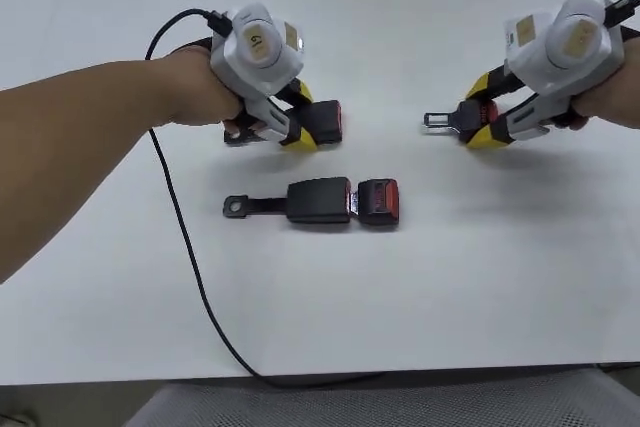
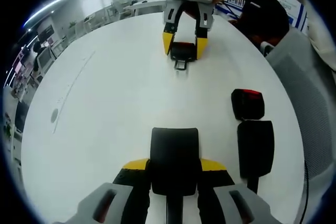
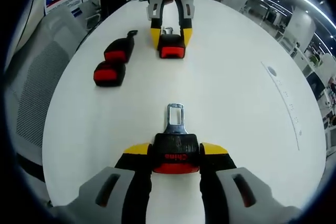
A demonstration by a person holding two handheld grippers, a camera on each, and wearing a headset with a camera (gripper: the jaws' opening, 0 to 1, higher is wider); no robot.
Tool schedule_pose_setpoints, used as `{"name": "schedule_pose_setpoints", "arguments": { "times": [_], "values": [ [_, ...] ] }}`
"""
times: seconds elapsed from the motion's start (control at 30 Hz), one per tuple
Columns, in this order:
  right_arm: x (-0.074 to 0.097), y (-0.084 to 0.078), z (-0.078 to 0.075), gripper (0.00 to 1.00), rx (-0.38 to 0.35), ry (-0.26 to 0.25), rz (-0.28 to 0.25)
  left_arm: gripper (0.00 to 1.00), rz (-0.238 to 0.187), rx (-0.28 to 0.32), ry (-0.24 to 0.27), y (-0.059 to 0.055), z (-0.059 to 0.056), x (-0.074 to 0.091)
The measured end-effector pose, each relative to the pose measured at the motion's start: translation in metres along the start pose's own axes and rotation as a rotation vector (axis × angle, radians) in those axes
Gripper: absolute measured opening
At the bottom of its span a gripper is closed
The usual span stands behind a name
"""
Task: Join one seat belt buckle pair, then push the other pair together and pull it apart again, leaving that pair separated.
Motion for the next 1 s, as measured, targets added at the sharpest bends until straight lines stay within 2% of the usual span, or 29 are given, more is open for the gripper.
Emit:
{"name": "schedule_pose_setpoints", "arguments": {
  "times": [0.07,0.17,0.2,0.27,0.37,0.4,0.47,0.53,0.57,0.6,0.63,0.67,0.7,0.77,0.8,0.9,1.0],
  "values": [
    [0.001,0.001,0.002,0.35,0.006,-0.007,0.009,0.35,0.0,0.004,0.01,0.0,0.0,0.0],
    [0.007,0.005,0.003,0.37,-0.009,-0.037,0.002,0.41,0.014,-0.039,0.046,0.001,-0.002,0.004],
    [0.008,0.006,0.004,0.38,-0.021,-0.04,0.001,0.41,0.001,-0.048,0.057,0.001,-0.001,0.006],
    [0.012,0.008,0.007,0.36,-0.038,-0.039,-0.003,0.41,-0.021,-0.013,0.061,0.0,-0.003,0.011],
    [0.021,0.015,0.014,0.37,-0.056,-0.071,-0.028,0.43,-0.031,-0.013,0.074,0.001,-0.017,0.024],
    [0.023,0.017,0.018,0.37,-0.06,-0.074,-0.033,0.45,-0.033,-0.013,0.084,-0.004,-0.016,0.024],
    [0.027,0.023,0.031,0.38,-0.079,-0.066,-0.045,0.48,-0.032,0.006,0.104,-0.009,-0.025,0.031],
    [0.032,0.029,0.045,0.39,-0.067,-0.077,-0.033,0.48,-0.057,0.026,0.124,-0.013,-0.038,0.04],
    [0.033,0.027,0.044,0.4,-0.07,-0.078,-0.034,0.49,-0.065,0.039,0.131,-0.015,-0.042,0.043],
    [0.035,0.027,0.049,0.4,-0.076,-0.08,-0.036,0.49,-0.073,0.047,0.138,-0.016,-0.054,0.048],
    [0.037,0.028,0.053,0.41,-0.077,-0.087,-0.034,0.5,-0.076,0.051,0.144,-0.018,-0.059,0.051],
    [0.04,0.028,0.058,0.43,-0.085,-0.102,-0.031,0.51,-0.079,0.06,0.151,-0.02,-0.069,0.055],
    [0.04,0.027,0.061,0.44,-0.103,-0.117,-0.037,0.51,-0.08,0.066,0.155,-0.023,-0.073,0.057],
    [0.043,0.026,0.068,0.47,-0.13,-0.134,-0.039,0.53,-0.085,0.077,0.163,-0.033,-0.084,0.062],
    [0.044,0.026,0.071,0.49,-0.137,-0.144,-0.039,0.53,-0.088,0.083,0.17,-0.035,-0.093,0.067],
    [0.053,0.027,0.084,0.53,-0.165,-0.186,-0.045,0.55,-0.097,0.116,0.193,-0.045,-0.107,0.077],
    [0.059,0.024,0.092,0.56,-0.185,-0.212,-0.045,0.57,-0.112,0.166,0.215,-0.058,-0.115,0.087]
  ]
}}
Point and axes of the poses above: the centre of the closed fingertips' face, and the gripper's own axes: x roughly backward along the fingers, z roughly to its left, y roughly out of its top, the point moved 10 cm from there along x, roughly backward along the fingers, and after that the axes turned 6 degrees about x, right-handed, at the moved point
